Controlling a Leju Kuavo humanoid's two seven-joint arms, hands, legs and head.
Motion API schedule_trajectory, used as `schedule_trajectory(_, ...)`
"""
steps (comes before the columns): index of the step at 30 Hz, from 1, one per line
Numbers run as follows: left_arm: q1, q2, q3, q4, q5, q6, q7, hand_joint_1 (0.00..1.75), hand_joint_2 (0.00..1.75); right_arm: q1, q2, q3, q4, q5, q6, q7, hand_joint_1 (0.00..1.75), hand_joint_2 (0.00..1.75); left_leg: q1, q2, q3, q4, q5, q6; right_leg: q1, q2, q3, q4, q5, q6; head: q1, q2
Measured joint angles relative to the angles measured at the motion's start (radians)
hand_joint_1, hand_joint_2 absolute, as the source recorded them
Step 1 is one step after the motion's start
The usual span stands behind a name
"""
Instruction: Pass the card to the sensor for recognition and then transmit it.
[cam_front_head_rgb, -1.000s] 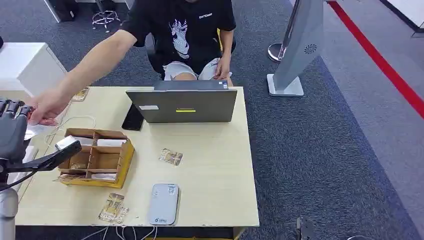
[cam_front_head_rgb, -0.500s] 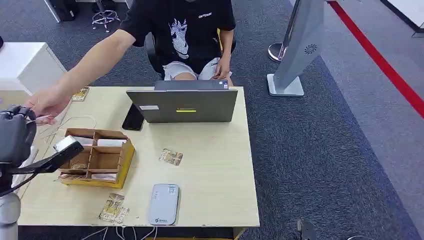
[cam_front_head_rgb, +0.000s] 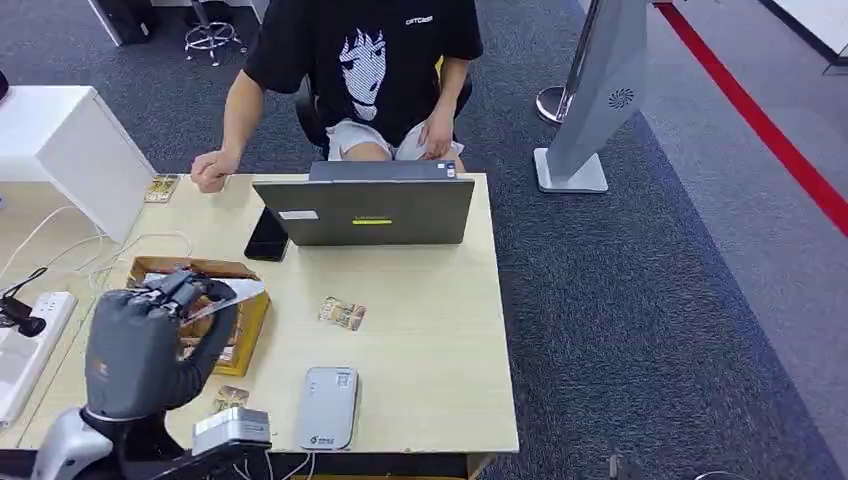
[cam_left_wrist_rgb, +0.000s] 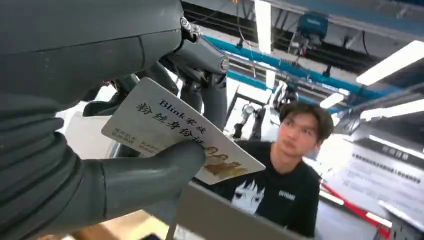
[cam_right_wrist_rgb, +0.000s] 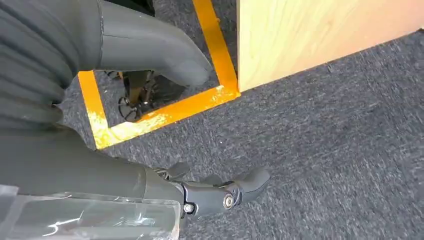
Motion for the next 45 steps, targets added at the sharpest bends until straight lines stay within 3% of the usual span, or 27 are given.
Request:
schedule_trajectory(6,0.046,0.002,-0.07,0.129,-0.21,0.052,0.031,1.75,1.75,-0.001,0.0,-0.01,-0.007,0.008,0.002,0.0,0.0,1.75,0.0,0.0,0.0,0.0,0.001,0.0,0.0,0.0,0.0,0.001,0.001,0.001,0.0,0.0)
schedule_trajectory(10,0.074,0.01,-0.089,0.218,-0.274,0.082,0.041,1.75,1.75,-0.001,0.0,-0.019,-0.007,0.016,0.0,0.0,0.0,1.75,0.0,0.0,0.0,0.0,0.001,0.0,0.0,0.0,0.0,0.001,0.001,0.001,0.0,0.0)
schedule_trajectory(23,0.091,0.023,-0.111,0.399,-0.332,0.085,0.089,1.75,1.75,-0.002,0.0,-0.024,-0.006,0.02,0.001,0.0,0.0,1.75,0.0,0.0,0.0,0.0,0.001,0.0,0.0,0.0,0.0,0.001,0.001,0.001,0.0,0.0)
schedule_trajectory(34,0.085,0.051,-0.179,0.521,-0.406,0.088,0.147,1.75,1.75,-0.002,0.0,-0.025,-0.006,0.034,0.0,0.002,0.0,1.75,0.0,0.0,0.0,0.0,0.001,0.0,0.0,0.0,0.0,0.001,0.001,0.001,0.0,0.0)
schedule_trajectory(45,0.074,0.066,-0.205,0.551,-0.413,0.099,0.157,1.75,1.75,-0.003,0.0,-0.027,-0.005,0.033,0.0,0.002,0.0,1.75,0.0,0.0,0.0,0.0,0.001,0.0,0.0,0.0,0.001,0.001,0.001,0.001,0.0,0.0)
